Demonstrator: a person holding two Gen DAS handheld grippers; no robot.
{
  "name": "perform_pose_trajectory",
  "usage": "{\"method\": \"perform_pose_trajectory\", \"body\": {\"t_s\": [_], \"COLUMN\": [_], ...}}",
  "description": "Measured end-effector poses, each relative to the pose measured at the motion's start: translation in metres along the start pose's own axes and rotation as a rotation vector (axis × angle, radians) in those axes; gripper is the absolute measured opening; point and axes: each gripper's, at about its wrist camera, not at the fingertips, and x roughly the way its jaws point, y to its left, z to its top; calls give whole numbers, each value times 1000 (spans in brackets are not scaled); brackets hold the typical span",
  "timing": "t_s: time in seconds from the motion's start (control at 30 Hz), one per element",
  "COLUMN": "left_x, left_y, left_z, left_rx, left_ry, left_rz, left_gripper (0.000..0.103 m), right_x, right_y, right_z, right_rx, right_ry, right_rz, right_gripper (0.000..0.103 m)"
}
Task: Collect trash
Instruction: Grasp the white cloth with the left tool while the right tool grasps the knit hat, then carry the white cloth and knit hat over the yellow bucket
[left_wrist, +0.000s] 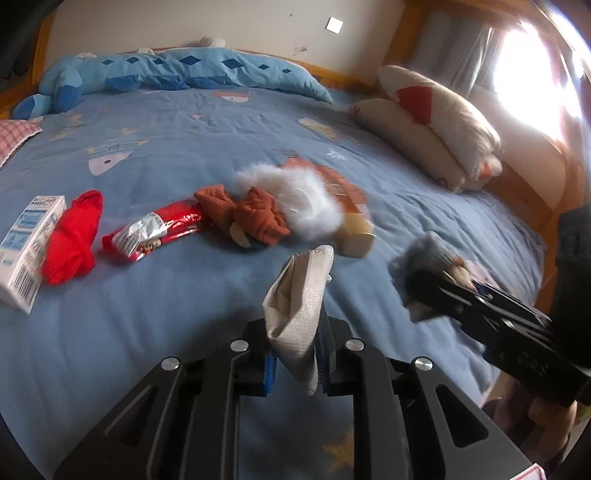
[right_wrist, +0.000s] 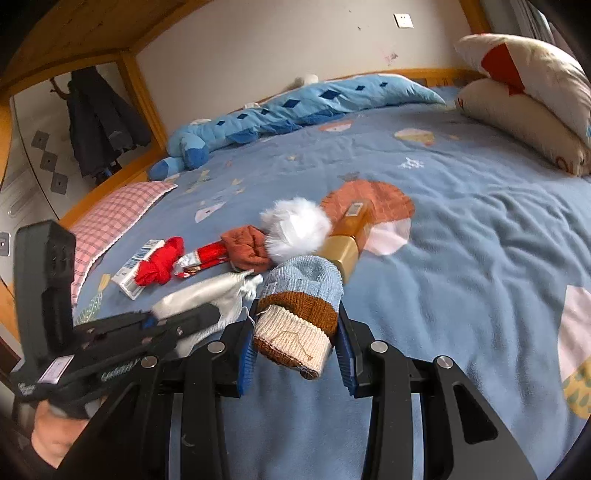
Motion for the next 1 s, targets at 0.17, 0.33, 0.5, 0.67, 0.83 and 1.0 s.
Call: {"method": "perform_pose_trajectory", "body": {"t_s": [0.17,0.33,0.5,0.67,0.83,1.0], "left_x": [-37,-65,-79,-88,-90,-91], "left_y": [-20,-49,-88,-145,-204,-252], "left_z": [-10,-19,-34,-57,-82,-113], "left_rx": [35,94,174,264,355,440], "left_ry": [-44,-72,-69,-53,-8,57], "left_rz": [-33,-77,-143,-250,-378,-472], "left_gripper": [18,18,18,18,18,19], "right_x": [-32,-75,-133,-200,-263,-318], "right_y": [14,16,9,-9,-32,-55], "right_z": [-5,-27,-48,-70,-102,-145], "right_rx": [-27,-10,11,77,162,235], "right_ry": [-52,-80,-123,-193,-261,-260], "right_rz": [13,9,-42,-118,-221,-344], "right_gripper": [36,36,36,36,36,36]}}
